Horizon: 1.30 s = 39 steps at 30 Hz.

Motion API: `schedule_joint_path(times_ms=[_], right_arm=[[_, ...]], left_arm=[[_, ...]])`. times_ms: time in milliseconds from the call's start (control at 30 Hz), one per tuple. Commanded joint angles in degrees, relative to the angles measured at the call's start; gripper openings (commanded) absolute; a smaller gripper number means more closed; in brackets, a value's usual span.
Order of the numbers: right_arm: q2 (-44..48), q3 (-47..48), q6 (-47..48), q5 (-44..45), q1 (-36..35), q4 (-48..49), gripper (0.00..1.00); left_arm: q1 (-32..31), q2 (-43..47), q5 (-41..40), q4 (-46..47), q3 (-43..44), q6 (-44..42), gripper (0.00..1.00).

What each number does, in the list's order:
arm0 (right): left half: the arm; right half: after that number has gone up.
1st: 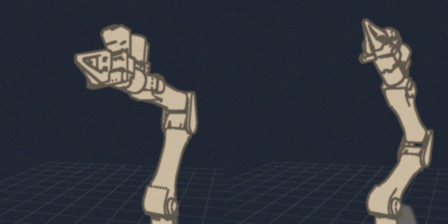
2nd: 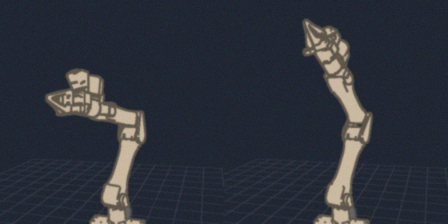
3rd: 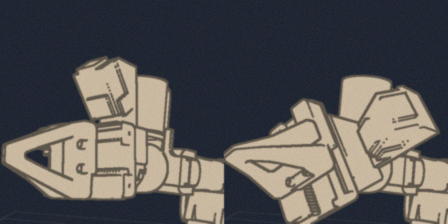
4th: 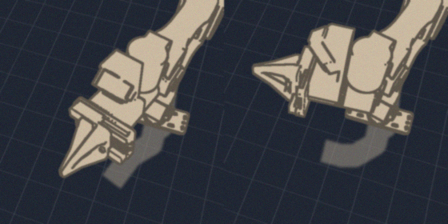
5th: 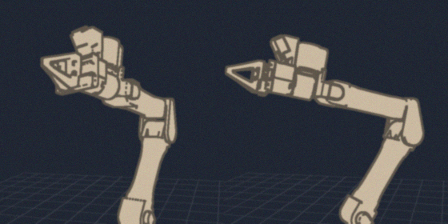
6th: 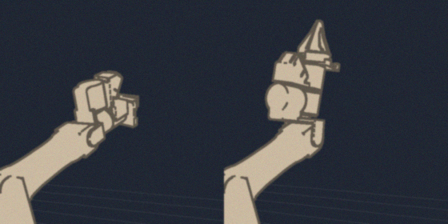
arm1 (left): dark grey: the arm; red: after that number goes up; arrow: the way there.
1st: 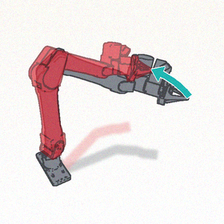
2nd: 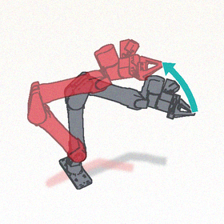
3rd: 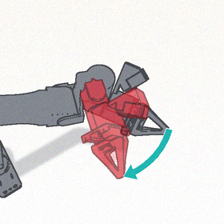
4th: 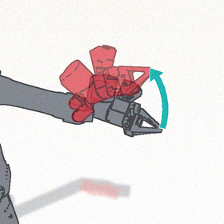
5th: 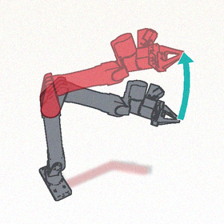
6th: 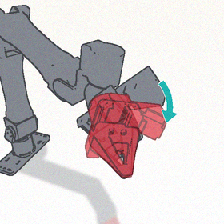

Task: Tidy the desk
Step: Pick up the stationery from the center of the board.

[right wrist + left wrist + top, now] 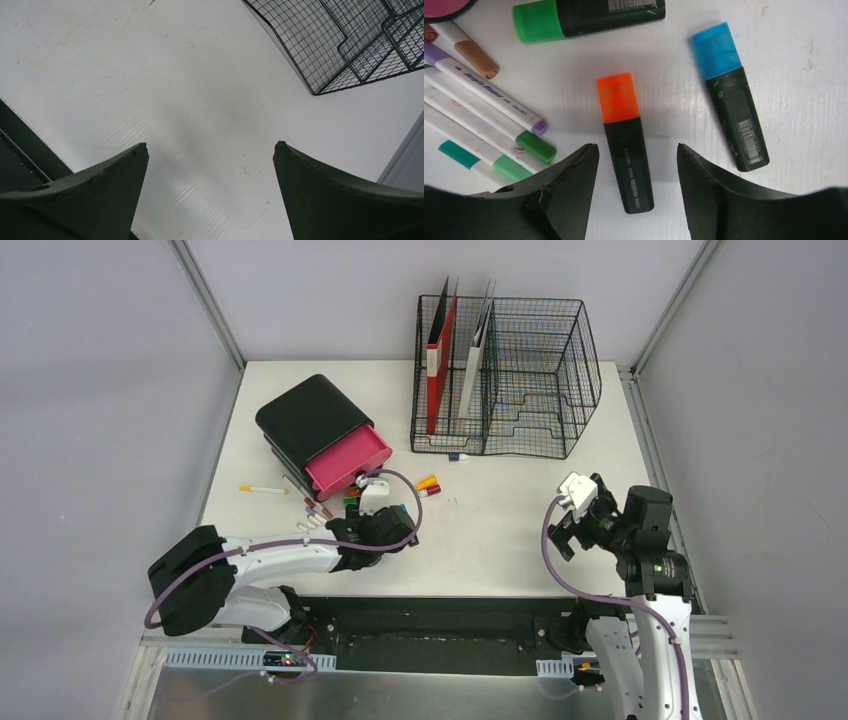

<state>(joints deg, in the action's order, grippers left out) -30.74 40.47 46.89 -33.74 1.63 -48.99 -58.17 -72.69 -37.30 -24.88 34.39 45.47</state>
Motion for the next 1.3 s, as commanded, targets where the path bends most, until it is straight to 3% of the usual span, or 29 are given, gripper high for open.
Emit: schedule_joint_path(times_ms=[0,167,233,400,600,767,1033,1267], right_arm=[[1.0,0.3,1.3,-1.4,0.4,0.3,0.99],[1.1,0.3,1.5,-1.8,0.4,0.1,0.99],[1.0,0.3,1.5,-1.8,0.5,0.1,0.99],[0.6,0.3,1.7,-1.8,0.6,0.0,0.99],[0.4,0.3,1.8,-2.0,0.8,-0.2,0.99],[0.1,0.3,1.9,-2.0,0.9,-0.3,0.99],[-0.2,0.4,2.1,-2.3,0.9,-0.5,0.99],[0.2,0.3,2.1,-2.3,1.1,-0.6,0.99]], left_arm=[[-0.4,-3.2,-1.9,4.4,0.7,3.0,0.57],[-0.4,-7.1,-1.2,4.4,1.3,4.4,0.52],[-0.4,-8.0,-1.1,4.3,1.1,5.1,0.42],[-0.4,-8.3,0.3,4.1,0.2,5.9,0.30],[-0.4,-6.5,4.6,3.7,0.0,2.2,0.07],[-1.2,0.8,10.7,3.9,-0.9,-5.0,0.02],[-2.0,23.3,22.9,5.1,-0.5,-25.7,0.00],[-2.0,27.4,20.2,-5.5,11.3,-41.4,0.00]])
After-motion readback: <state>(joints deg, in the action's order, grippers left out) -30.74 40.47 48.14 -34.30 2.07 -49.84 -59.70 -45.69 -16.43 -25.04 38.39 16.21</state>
